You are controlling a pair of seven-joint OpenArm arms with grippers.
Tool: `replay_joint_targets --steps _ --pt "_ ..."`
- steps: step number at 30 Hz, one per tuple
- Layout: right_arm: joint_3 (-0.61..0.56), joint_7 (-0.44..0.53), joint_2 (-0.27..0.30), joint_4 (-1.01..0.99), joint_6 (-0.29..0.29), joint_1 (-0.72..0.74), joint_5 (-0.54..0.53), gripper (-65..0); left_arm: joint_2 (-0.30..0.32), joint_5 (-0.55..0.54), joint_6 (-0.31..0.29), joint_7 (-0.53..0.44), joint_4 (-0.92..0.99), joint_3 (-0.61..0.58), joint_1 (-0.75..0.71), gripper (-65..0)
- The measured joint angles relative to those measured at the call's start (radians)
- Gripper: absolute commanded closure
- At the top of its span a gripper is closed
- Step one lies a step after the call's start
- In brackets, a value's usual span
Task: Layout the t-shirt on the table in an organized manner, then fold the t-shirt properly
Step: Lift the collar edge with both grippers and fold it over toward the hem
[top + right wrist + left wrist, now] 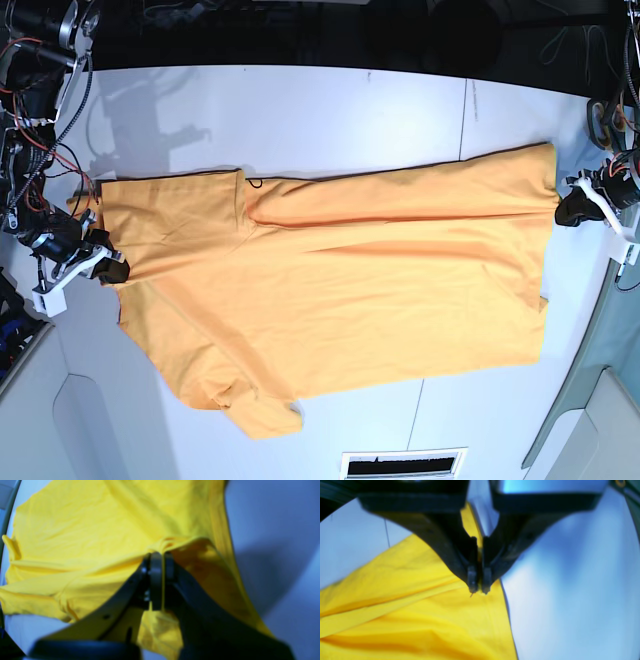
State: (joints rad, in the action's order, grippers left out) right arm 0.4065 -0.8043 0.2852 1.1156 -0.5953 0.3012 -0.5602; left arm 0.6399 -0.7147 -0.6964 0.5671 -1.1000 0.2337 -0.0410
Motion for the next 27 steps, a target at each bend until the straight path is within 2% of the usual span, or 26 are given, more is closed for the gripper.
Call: replay_joint_targets --steps 5,6,9,10,11,13,15,20,25,27 --pt "-0.007 0.019 0.000 -0.038 0.012 0.009 0.003 0.0 0.000 0.006 0.000 -0.003 0.034 -0.038 0.035 0.0" --pt "-0.007 0.018 0.000 -0.038 0.012 0.008 0.003 -0.9 0.000 0.006 0.000 -0.003 0.034 -0.040 0.033 -3.4" --pt "-0.007 0.020 0.000 -0.038 0.018 0.010 0.004 -25.8 0.000 -0.002 0.000 0.001 0.034 -0.041 0.030 -15.3" --pt "-0.007 0.019 0.000 -0.038 0.019 0.010 0.007 -31.3 0.000 -0.024 0.003 0.024 0.034 -0.041 0.030 -18.6" --pt "-0.005 0.014 0.000 -0.038 0.019 0.010 0.015 -34.0 0.002 -0.056 0.004 0.073 0.035 -0.041 0.030 -21.1" --pt "0.012 -0.021 0.000 -0.038 0.020 0.006 0.019 -34.3 0.003 -0.129 0.005 0.179 0.035 -0.041 0.029 -21.8" --pt "0.052 -0.022 0.000 -0.032 0.034 -0.006 0.012 -34.3 0.002 -0.232 0.007 0.242 0.031 -0.041 0.021 -21.7" --pt "0.211 -0.023 0.000 -0.007 0.037 -0.072 0.006 -34.3 0.006 -0.289 0.007 0.264 -0.033 -0.029 -0.037 -21.8" --pt "0.352 -0.018 0.002 -0.007 0.037 -0.154 -0.027 -34.3 0.006 -0.338 0.007 0.277 -0.067 0.019 -0.098 -33.7" --pt "0.370 0.003 0.002 -0.007 0.038 -0.188 -0.027 -34.3 0.003 -0.354 0.008 0.290 -0.068 0.049 -0.114 -34.5"
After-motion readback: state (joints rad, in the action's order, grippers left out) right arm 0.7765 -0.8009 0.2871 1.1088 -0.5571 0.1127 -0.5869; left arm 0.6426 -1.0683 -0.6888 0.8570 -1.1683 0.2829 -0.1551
